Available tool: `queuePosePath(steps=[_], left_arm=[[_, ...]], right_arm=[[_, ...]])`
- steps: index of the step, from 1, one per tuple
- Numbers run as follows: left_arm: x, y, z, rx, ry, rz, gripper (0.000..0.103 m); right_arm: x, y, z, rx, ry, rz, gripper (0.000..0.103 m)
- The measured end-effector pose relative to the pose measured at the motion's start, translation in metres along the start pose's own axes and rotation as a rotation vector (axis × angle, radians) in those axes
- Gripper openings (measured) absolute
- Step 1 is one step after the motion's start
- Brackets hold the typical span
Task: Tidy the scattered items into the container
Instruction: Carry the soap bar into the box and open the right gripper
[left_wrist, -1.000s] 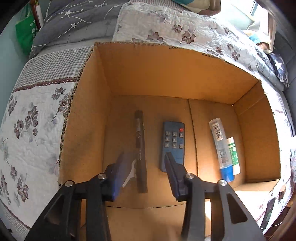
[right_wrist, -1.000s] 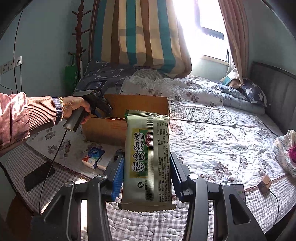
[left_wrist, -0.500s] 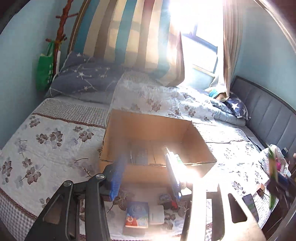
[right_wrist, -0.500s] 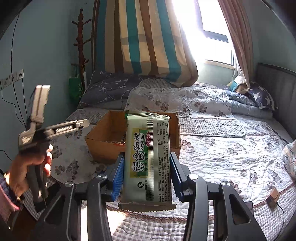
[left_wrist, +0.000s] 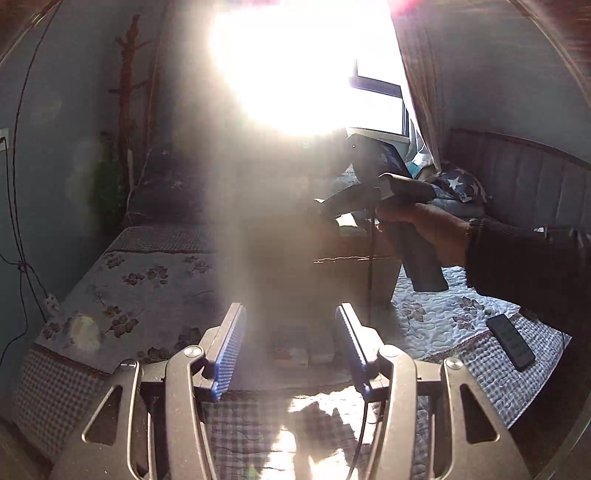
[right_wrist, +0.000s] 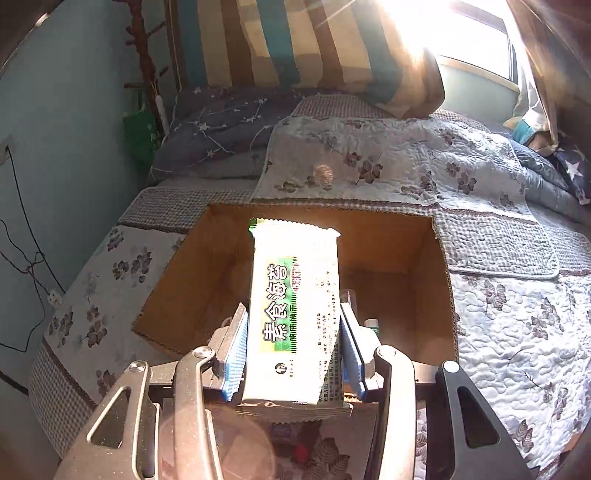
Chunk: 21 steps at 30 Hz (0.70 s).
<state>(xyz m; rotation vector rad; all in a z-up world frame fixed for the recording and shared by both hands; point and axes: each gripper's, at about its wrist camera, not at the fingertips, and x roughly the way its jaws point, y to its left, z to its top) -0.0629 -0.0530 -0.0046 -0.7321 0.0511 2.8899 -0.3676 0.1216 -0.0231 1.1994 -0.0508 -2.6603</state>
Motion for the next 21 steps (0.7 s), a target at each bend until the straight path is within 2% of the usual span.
queuePosePath(steps=[7,10,14,17,20,21], left_arm=[[-0.003,0.007,-0.014,-0.004,0.038,0.023,0.103],[-0.001,0.012,-0.017,-0.009,0.054,0.032,0.103],[0.001,0.016,-0.019,-0.025,0.074,0.032,0.103],[0.002,0.016,-0.019,-0.029,0.081,0.027,0.103],[0.001,0.016,-0.019,-0.033,0.085,0.024,0.103],[-0.001,0.016,-0.019,-0.039,0.085,0.022,0.103]], right_arm=[[0.091,0.0,-0.002,-0.021,0.169,-0.094,0.046],[0.109,-0.011,-0.009,0.034,0.234,-0.091,0.046],[0.126,-0.018,-0.013,0.044,0.308,-0.09,0.046],[0.125,-0.022,-0.015,0.053,0.316,-0.095,0.048],[0.106,-0.025,-0.012,0.055,0.27,-0.088,0.051],[0.098,-0.024,-0.011,0.049,0.247,-0.079,0.061]])
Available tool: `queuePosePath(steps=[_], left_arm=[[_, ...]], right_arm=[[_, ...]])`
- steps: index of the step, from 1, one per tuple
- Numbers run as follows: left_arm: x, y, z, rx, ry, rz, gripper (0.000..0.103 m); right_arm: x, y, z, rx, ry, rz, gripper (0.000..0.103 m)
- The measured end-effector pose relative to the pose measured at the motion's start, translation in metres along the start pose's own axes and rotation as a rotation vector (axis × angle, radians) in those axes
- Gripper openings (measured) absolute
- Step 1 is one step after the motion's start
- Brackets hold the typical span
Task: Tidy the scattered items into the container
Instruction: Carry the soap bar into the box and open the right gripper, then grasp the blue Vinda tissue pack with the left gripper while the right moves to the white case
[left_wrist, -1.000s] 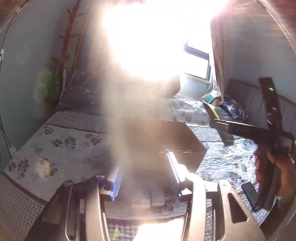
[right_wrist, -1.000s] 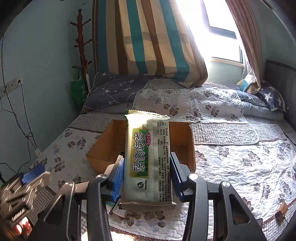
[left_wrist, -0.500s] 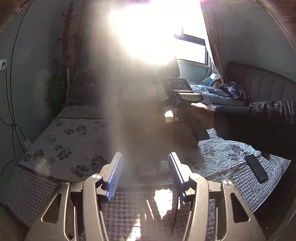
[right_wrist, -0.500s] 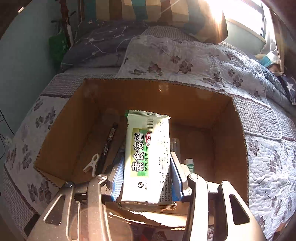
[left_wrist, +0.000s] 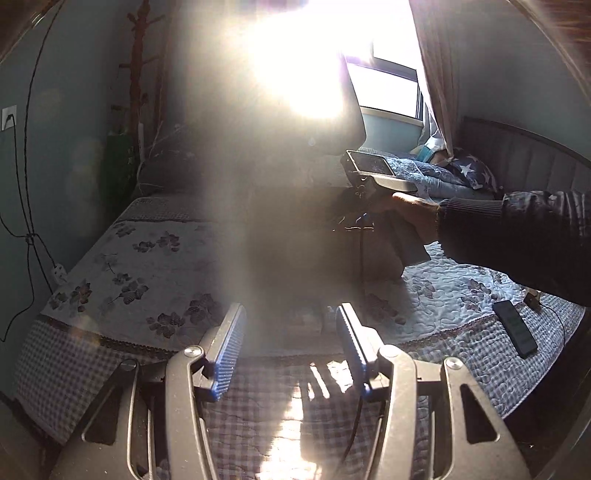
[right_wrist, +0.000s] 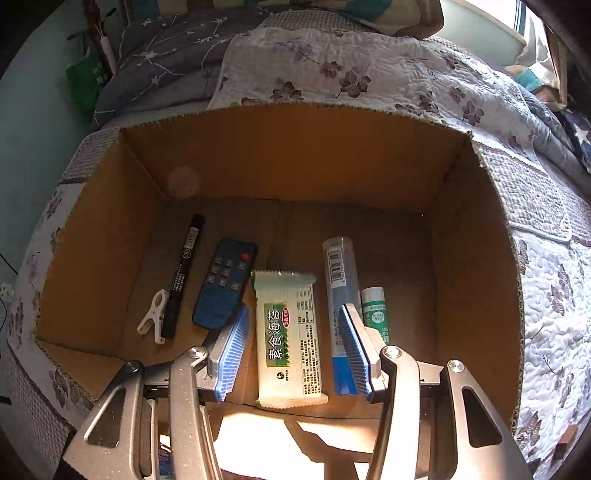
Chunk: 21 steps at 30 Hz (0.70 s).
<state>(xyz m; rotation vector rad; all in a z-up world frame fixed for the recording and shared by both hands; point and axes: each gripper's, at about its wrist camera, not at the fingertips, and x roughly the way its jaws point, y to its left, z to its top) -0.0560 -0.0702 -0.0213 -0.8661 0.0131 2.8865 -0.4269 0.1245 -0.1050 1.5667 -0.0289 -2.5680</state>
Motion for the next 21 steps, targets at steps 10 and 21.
queuePosePath(steps=[10,21], left_arm=[[0.01,0.002,-0.004,-0.007,-0.02,-0.038,0.103],[0.12,-0.026,-0.037,0.095,0.127,-0.065,0.103]], right_arm=[[-0.159,-0.012,-0.069,-0.015,-0.365,0.029,0.067],[-0.242,-0.044,-0.248,0.061,-0.448,-0.066,0.067]])
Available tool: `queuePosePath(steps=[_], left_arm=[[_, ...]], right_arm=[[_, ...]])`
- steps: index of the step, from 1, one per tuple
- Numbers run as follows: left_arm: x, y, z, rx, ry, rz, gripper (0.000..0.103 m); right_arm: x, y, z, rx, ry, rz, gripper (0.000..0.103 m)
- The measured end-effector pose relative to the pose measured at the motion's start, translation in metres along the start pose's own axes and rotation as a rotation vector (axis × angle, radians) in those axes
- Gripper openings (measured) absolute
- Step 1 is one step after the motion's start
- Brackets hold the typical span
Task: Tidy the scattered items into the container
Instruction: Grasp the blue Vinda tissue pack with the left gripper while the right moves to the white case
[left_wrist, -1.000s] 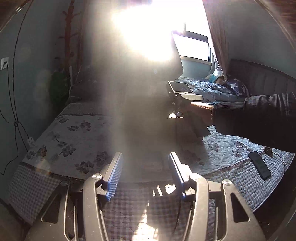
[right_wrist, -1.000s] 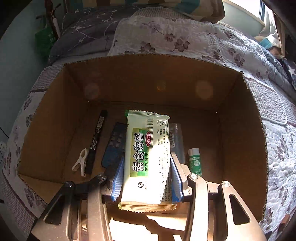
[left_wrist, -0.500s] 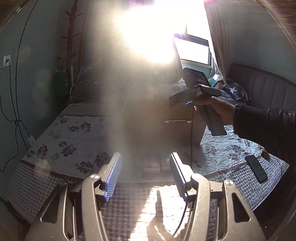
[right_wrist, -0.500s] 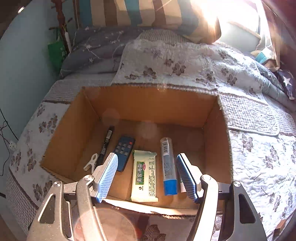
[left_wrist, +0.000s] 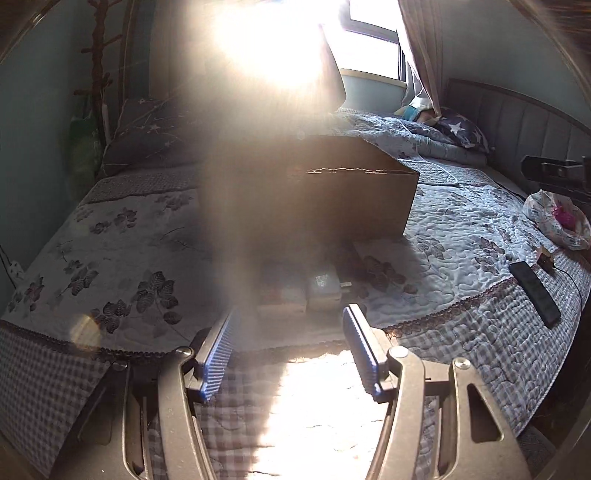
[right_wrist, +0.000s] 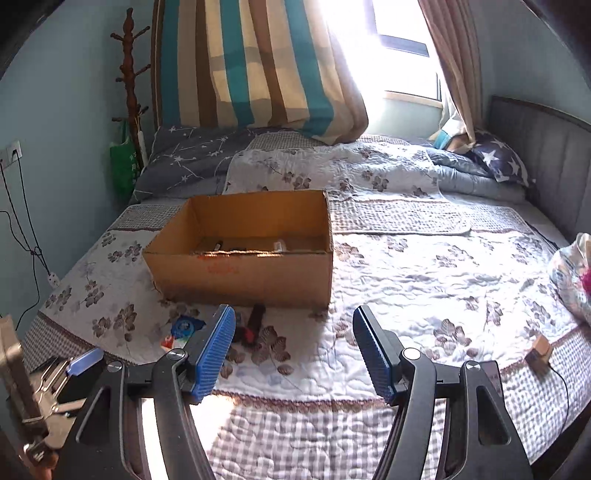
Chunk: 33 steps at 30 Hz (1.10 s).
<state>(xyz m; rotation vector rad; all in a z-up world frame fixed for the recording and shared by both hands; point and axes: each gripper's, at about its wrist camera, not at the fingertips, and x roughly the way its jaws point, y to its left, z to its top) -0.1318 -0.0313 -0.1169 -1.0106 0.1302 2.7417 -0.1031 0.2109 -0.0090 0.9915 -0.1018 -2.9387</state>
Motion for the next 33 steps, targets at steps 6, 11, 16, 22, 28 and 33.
queuePosePath(steps=[6,11,16,22,28,33], left_arm=[[0.076,0.003,-0.006,0.021,0.1,0.03,0.103],[0.113,0.006,-0.007,0.043,0.166,0.069,0.103],[0.124,0.006,0.002,0.057,0.169,0.063,0.103],[0.144,0.007,0.015,0.05,0.208,0.053,0.103],[0.146,0.016,0.02,-0.004,0.232,0.01,0.103],[0.1,0.03,0.016,-0.065,0.147,-0.001,0.103]], right_arm=[[-0.021,-0.007,-0.048,0.004,0.077,-0.025,0.067],[-0.02,-0.013,-0.069,0.02,0.135,-0.021,0.067],[-0.011,-0.017,-0.076,0.035,0.169,-0.02,0.067],[-0.006,-0.011,-0.073,0.024,0.168,-0.014,0.067],[0.003,-0.007,-0.072,0.024,0.191,-0.009,0.067],[0.015,0.001,-0.074,0.028,0.215,0.007,0.067]])
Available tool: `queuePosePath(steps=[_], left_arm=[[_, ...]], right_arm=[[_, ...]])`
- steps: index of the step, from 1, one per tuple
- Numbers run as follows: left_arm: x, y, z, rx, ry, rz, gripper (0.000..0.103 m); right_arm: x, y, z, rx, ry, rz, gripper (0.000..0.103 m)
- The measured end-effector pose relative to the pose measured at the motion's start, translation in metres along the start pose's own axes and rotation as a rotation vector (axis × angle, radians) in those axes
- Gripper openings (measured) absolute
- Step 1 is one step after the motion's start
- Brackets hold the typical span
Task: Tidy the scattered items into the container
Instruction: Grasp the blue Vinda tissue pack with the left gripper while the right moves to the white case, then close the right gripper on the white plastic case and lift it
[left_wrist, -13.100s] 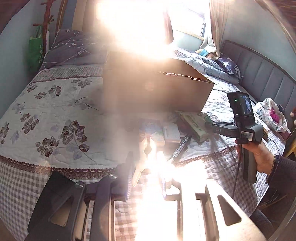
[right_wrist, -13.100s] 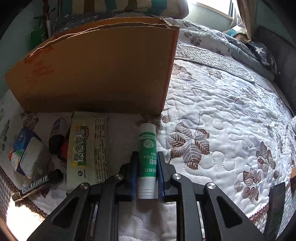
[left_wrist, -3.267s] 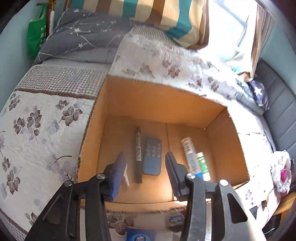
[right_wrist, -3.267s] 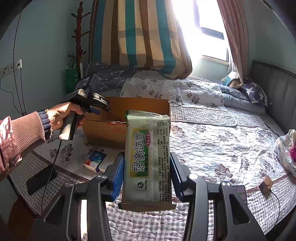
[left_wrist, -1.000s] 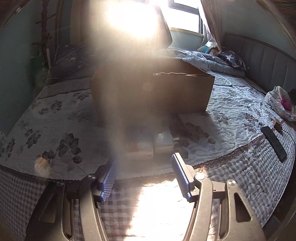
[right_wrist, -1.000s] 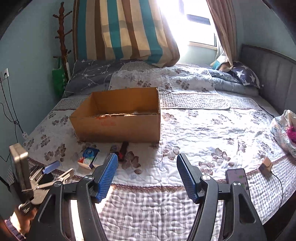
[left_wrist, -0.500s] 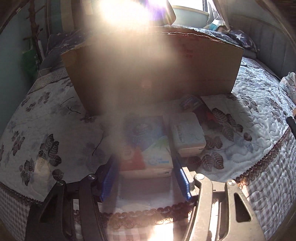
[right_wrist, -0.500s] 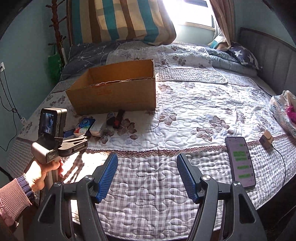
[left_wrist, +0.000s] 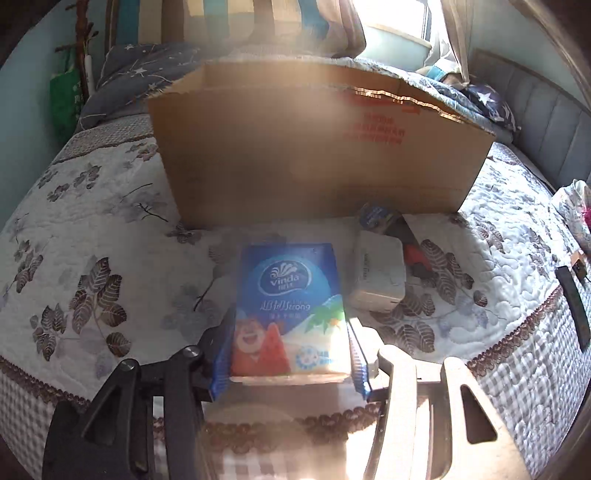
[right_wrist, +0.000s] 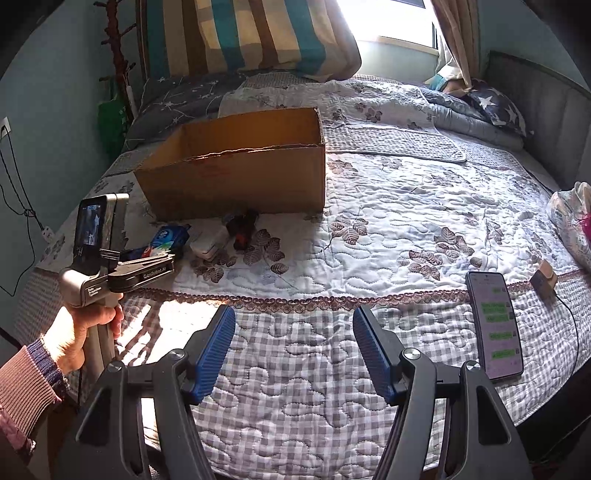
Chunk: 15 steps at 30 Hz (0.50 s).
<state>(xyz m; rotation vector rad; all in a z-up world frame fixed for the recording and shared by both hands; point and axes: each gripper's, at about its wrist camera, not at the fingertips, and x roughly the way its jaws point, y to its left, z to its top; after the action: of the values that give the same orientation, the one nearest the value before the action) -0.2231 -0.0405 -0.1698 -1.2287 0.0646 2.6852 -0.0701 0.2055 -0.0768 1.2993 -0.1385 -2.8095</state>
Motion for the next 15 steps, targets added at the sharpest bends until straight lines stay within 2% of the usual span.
queuePosePath(steps=[5,10,15], left_arm=[[-0.07,0.019,-0.017,-0.044,-0.109,-0.004,0.103],[-0.13,0.031,-0.036,-0.059,-0.182,0.005,0.103],[-0.167,0.039,-0.048,-0.027,-0.225,0.042,0.103]], right_arm=[[0.025,0.02,0.005,0.034,0.036,0.066,0.067],[0.069,0.054,0.014,0.102,0.09,0.125,0.067],[0.122,0.085,0.025,0.18,0.129,0.107,0.067]])
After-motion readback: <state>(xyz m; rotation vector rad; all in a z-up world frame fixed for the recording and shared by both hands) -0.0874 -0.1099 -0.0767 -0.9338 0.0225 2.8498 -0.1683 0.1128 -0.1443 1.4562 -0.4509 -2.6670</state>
